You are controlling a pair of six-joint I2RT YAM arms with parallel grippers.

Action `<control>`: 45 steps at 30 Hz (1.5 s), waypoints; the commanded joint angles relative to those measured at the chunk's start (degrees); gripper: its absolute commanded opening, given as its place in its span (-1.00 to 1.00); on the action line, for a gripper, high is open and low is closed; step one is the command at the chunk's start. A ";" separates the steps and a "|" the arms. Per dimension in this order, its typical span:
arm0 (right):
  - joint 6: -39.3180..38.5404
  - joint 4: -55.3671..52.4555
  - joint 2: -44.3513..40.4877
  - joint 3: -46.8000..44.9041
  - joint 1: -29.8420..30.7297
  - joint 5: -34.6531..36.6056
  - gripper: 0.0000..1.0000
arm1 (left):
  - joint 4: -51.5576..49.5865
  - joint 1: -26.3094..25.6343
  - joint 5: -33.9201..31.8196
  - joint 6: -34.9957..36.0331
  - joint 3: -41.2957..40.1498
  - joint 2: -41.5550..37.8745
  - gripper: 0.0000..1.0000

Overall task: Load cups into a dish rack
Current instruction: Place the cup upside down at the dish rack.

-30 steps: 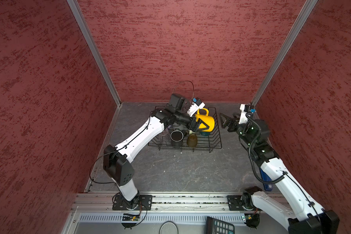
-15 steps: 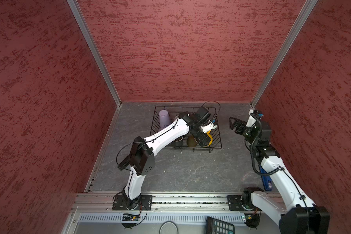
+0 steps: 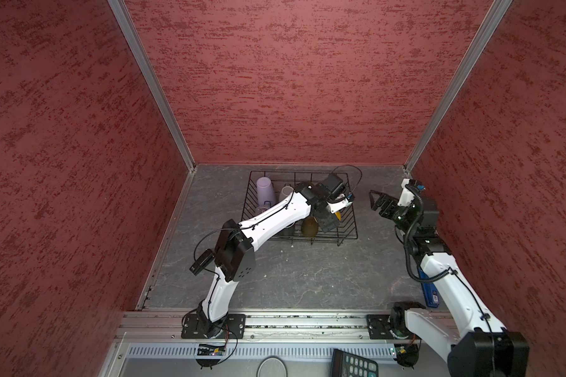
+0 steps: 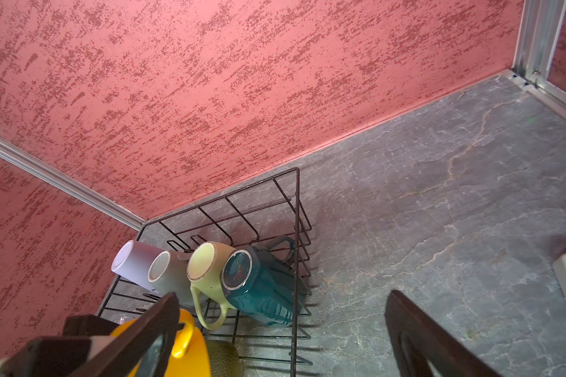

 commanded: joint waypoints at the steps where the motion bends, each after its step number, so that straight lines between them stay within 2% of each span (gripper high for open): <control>1: 0.93 2.22 -0.37 -0.72 -0.50 -1.53 0.97 | 2.77 -1.06 -1.49 2.85 2.30 0.53 -1.00; 14: 1.45 3.08 -0.52 -1.77 -1.08 -3.00 0.97 | 1.92 -1.35 -1.09 4.76 5.40 4.67 -1.00; 24: 1.80 3.64 -0.56 -2.47 -1.37 -3.49 0.97 | 0.34 -1.29 -1.76 4.81 6.67 6.92 -0.88; 30: 1.87 3.99 -0.26 -2.88 -1.44 -3.85 0.97 | 0.07 -1.36 -2.18 5.03 6.49 7.85 -0.67; 33: 1.97 4.02 -0.39 -3.04 -1.49 -3.96 0.97 | -0.03 -1.22 -2.10 4.94 6.58 8.31 -0.43; 36: 1.90 3.93 -0.52 -3.02 -1.59 -4.00 0.97 | 0.00 -1.08 -1.65 4.75 6.60 8.67 -0.06; 39: 1.98 3.98 -0.61 -3.19 -1.61 -4.01 0.97 | 0.07 -0.97 -1.61 4.52 6.61 8.87 0.11; 45: 2.15 4.25 -0.59 -3.55 -1.69 -4.19 0.97 | 0.03 -0.90 -2.26 4.85 6.67 9.95 0.28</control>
